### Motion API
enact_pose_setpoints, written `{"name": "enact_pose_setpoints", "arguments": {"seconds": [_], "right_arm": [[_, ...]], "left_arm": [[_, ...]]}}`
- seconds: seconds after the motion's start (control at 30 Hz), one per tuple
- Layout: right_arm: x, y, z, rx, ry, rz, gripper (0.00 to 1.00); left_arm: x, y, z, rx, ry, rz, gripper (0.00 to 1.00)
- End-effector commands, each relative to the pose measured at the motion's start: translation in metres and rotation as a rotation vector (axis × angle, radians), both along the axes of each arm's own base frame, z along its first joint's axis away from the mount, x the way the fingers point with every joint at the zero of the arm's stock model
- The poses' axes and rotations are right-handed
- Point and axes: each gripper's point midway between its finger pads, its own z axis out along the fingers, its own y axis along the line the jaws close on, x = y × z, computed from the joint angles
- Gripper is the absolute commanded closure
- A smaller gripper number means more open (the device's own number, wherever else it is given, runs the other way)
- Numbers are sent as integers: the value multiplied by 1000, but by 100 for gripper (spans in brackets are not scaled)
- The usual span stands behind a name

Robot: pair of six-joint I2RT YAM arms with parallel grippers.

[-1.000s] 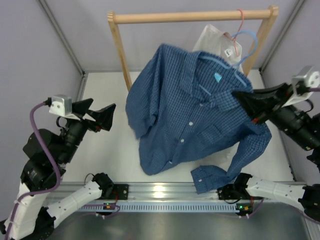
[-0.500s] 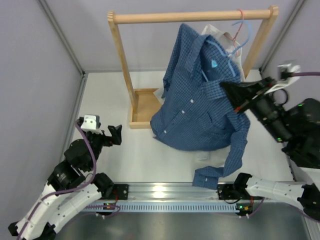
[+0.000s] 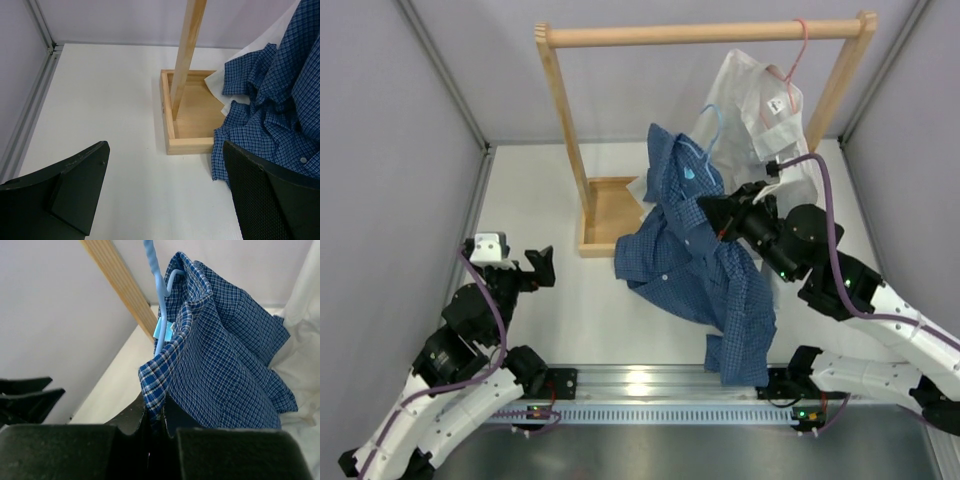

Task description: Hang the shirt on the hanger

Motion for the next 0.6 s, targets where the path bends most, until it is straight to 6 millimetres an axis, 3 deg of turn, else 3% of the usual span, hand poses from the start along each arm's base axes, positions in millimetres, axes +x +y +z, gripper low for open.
{"name": "enact_pose_setpoints", "arguments": {"seconds": [0.0,0.2,0.3,0.43,0.57], "right_arm": [[0,-16,88,232,-130,-68,100],[30,-4,91,154,-112,-170,100],[42,7,103,129,-119,-188,100],[59,25,136,117,-138,-216,100],[70,31,139,109,-136,-253,100]], "left_arm": [[3,6,6,-29,-28,39,2],[8,19,5,-37,-25,115,2],[11,32,4,-47,-17,189,2],[18,51,0,-59,-7,283,2],[24,50,-5,-50,19,282,2]]}}
